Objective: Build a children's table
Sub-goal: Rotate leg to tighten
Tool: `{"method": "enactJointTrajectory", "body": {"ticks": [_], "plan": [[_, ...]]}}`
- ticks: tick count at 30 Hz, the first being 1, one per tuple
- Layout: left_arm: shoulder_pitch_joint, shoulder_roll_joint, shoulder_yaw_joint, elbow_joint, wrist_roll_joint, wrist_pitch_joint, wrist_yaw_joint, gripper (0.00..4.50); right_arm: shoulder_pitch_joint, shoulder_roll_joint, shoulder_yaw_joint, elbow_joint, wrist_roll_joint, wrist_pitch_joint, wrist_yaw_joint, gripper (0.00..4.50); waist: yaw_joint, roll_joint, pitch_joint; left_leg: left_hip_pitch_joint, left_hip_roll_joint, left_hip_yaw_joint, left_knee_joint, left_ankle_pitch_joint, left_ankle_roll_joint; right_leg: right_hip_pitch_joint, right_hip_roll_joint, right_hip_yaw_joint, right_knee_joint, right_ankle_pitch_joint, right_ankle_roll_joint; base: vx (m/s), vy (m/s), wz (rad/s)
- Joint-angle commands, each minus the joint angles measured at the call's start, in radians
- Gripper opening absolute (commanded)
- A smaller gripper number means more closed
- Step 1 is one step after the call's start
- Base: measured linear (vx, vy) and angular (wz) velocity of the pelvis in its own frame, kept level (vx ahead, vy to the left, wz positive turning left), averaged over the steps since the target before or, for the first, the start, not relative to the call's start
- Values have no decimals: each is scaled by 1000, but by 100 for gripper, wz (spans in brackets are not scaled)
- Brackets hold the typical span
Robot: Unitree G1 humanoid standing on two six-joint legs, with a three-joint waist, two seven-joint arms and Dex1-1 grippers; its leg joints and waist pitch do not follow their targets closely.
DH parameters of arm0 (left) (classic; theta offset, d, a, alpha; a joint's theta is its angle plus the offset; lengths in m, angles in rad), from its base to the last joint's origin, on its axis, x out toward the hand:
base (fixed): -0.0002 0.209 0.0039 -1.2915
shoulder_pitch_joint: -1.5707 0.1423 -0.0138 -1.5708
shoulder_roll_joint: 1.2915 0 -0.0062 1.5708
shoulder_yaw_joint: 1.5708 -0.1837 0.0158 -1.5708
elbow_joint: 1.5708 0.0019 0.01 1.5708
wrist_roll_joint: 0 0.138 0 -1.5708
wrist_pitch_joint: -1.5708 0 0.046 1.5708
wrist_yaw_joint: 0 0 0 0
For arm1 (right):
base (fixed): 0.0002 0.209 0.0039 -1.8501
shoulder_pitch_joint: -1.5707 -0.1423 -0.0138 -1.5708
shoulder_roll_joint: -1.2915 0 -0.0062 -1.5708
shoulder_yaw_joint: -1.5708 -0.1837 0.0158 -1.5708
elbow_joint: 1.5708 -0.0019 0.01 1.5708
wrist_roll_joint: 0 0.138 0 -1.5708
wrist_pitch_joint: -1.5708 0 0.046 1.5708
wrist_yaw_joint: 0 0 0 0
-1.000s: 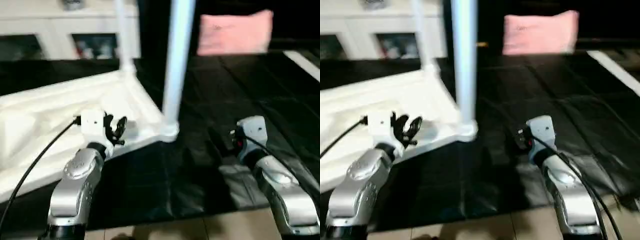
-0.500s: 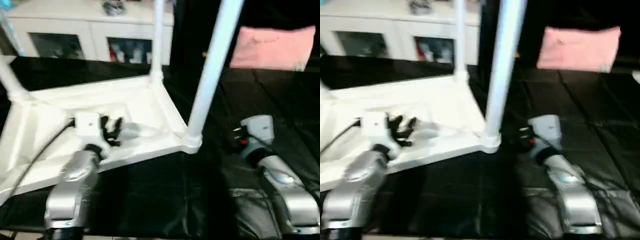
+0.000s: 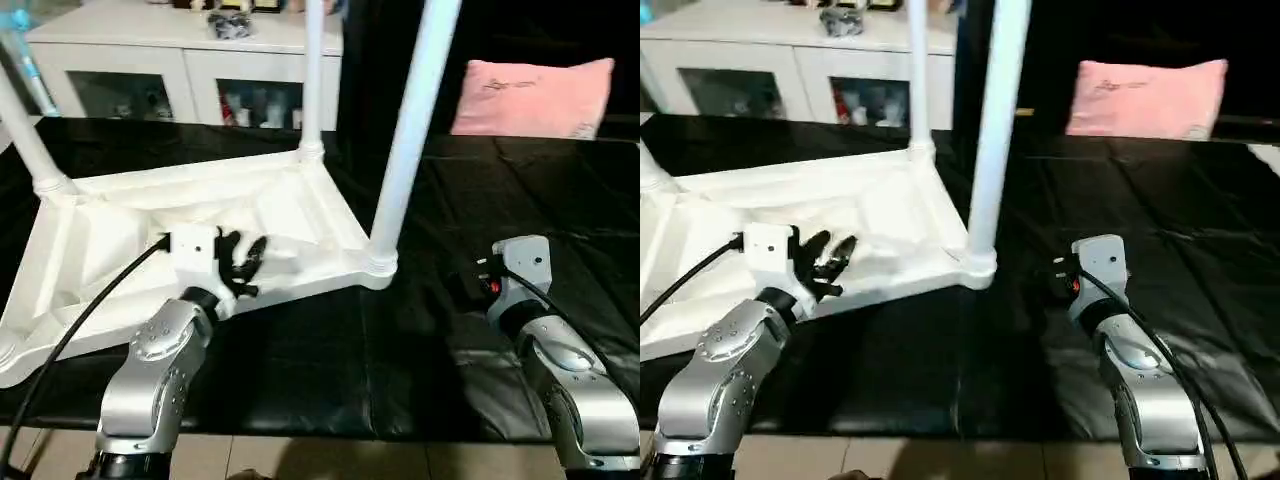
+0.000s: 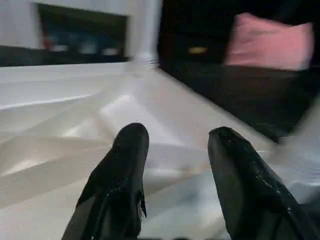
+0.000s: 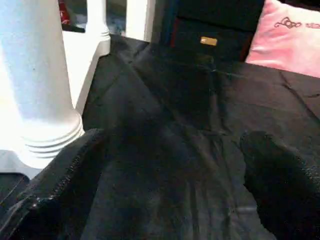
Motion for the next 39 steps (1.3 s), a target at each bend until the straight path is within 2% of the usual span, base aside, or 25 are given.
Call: {"method": "enactJointTrajectory", "body": {"ticks": [1,4,6,7,9,10,12,13,15,16,18,19,20,21,22,24,28,29,30,32,33,35,36,37,39], "plan": [[-29,14,-15,-4,-25,19,-47,256,-8,1,-4,-5,-7,17,-6,450,-3,-2,-36,33,64,-38,-111,-502,-123,-18,-52,30,-110,-350,-123,0,0,0],[-82,53,-47,38,-24,45,-119,285,-7,-6,-5,-3,-9,17,-3,450,-1,-2,-36,34,63,-34,-111,-492,-118,-24,-51,33,-111,-340,-123,0,0,0],[-144,105,-101,104,-1,61,-212,293,-11,-21,-7,2,-16,18,2,450,0,-2,-37,36,63,-32,-111,-475,-114,-27,-50,36,-110,-320,-127,0,0,0],[-154,119,-117,114,3,62,-239,307,-12,-25,-6,3,-19,18,4,450,4,-2,-40,40,62,-29,-110,-460,-112,-31,-49,38,-108,-310,-127,0,0,0],[-194,178,-189,140,6,110,-354,318,-16,-39,-4,7,-25,9,13,450,5,-2,-43,33,64,-26,-114,-413,-103,-24,-48,39,-103,-261,-137,0,0,0],[-198,184,-197,143,8,113,-365,337,-16,-40,-5,7,-24,9,14,450,3,-4,-49,28,62,-22,-111,-362,-90,-19,-46,40,-95,-211,-144,0,0,0],[-235,224,-249,178,27,120,-438,337,-18,-48,-6,7,-21,10,24,450,3,-7,-52,21,61,-18,-109,-305,-68,-14,-44,40,-91,-154,-151,26,-1,-6],[-283,240,-275,229,42,138,-478,337,-20,-54,-10,6,-15,14,32,450,4,0,-59,21,59,-12,-104,-254,-45,-17,-40,42,-84,-78,-169,51,-1,-12],[-320,247,-290,266,49,153,-498,337,-21,-58,-13,5,-5,24,42,450,8,1,-63,25,57,-6,-98,-218,-29,-18,-37,43,-81,-13,-184,28,-3,-4],[-361,256,-307,300,53,179,-521,337,-21,-62,-20,-1,18,53,60,450,9,3,-65,24,56,-3,-94,-179,-10,-13,-38,43,-75,58,-207,0,0,0],[-420,273,-343,355,64,207,-567,337,-18,-89,-19,-12,39,89,100,450,16,1,-76,18,55,1,-78,-34,52,-4,-39,40,-57,254,-248,0,0,0],[-420,273,-343,355,64,207,-567,337,-18,-89,-19,-12,39,89,100,450,21,-1,-75,19,53,7,-74,-27,75,-6,-36,39,-57,283,-261,0,0,0],[-437,281,-356,373,72,214,-580,337,-15,-100,-17,-16,40,99,114,450,19,-2,-73,17,54,7,-74,-30,84,-4,-39,40,-57,285,-268,0,0,0],[-449,283,-368,389,83,208,-589,337,-13,-113,-15,-17,39,103,128,450,22,4,-71,19,57,8,-76,-51,89,-5,-42,39,-59,255,-279,0,0,0],[-467,285,-384,417,101,199,-600,337,-10,-131,-14,-20,41,109,145,450,21,4,-69,20,58,8,-77,-68,90,-6,-41,39,-63,229,-281,0,0,0],[-486,280,-393,445,112,203,-602,337,-7,-149,-19,-28,48,122,163,450,26,12,-66,26,63,8,-82,-124,72,-7,-40,40,-68,142,-288,0,0,0],[-526,269,-410,510,123,216,-623,337,5,-198,-28,-59,67,164,210,450,37,10,-62,33,68,10,-90,-200,34,-13,-41,43,-76,38,-290,0,0,0],[-542,267,-417,540,130,213,-629,337,10,-219,-33,-79,103,204,242,450,43,14,-58,36,68,9,-94,-234,22,-15,-41,43,-81,-9,-282,0,0,0],[-543,267,-418,541,130,213,-630,337,10,-219,-34,-80,105,207,244,450,44,13,-58,36,69,9,-94,-243,17,-14,-42,43,-82,-22,-280,0,0,0],[-580,257,-428,606,147,183,-638,337,18,-256,-41,-146,185,280,318,450,46,13,-57,32,67,8,-97,-251,11,-14,-44,44,-85,-49,-270,0,0,0],[-584,255,-429,613,150,179,-638,337,18,-260,-40,-152,190,284,325,450,50,12,-58,34,69,6,-96,-258,10,-12,-46,45,-86,-56,-263,0,0,0],[-610,245,-434,654,163,156,-644,337,14,-279,-34,-183,207,294,351,450,52,17,-58,29,70,4,-99,-251,3,-14,-48,43,-86,-63,-255,0,0,0],[-623,238,-437,677,168,143,-649,337,7,-284,-29,-193,208,297,354,450,52,18,-59,31,69,5,-98,-253,-1,-15,-48,44,-87,-65,-252,0,0,0],[-637,230,-438,702,173,133,-655,337,1,-284,-30,-200,211,304,352,450,54,16,-59,33,70,5,-98,-257,-6,-17,-49,45,-88,-65,-254,0,0,0],[-675,211,-446,774,190,95,-670,337,-9,-279,-27,-218,214,315,350,450,54,21,-60,32,69,4,-99,-260,-15,-17,-50,44,-87,-58,-257,0,0,0]]}}
